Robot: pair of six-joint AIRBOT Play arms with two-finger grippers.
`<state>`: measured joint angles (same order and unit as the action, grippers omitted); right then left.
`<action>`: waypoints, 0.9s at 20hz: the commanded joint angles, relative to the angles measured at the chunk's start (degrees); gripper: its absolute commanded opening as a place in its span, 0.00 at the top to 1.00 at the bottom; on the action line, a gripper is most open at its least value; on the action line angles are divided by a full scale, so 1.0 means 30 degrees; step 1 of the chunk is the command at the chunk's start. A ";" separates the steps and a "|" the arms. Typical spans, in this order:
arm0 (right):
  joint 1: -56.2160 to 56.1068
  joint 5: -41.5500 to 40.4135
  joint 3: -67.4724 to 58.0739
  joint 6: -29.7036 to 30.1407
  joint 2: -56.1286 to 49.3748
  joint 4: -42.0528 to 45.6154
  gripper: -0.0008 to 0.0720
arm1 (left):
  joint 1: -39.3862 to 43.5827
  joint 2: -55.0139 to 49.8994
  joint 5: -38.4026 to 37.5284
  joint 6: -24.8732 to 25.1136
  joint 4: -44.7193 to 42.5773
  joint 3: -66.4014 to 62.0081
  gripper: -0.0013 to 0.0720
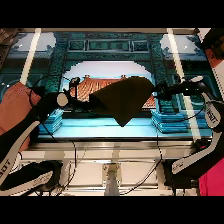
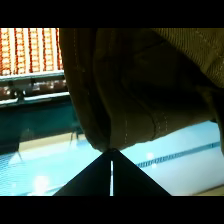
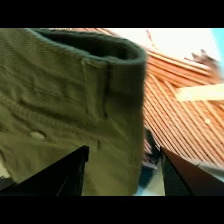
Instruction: Fold the clothes and pants, and hang the long-sleeved shirts on hangers.
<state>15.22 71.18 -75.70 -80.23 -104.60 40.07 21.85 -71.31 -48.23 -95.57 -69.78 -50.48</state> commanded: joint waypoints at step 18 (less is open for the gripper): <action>-0.1647 -0.1909 0.0000 -0.1749 -0.0073 0.1239 0.28 | -0.0029 -0.2317 0.1647 0.2157 0.5151 0.0109 0.47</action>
<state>10.46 65.60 -75.64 -85.41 -104.77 44.60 21.74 -75.81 -45.10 -89.56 -56.90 -50.17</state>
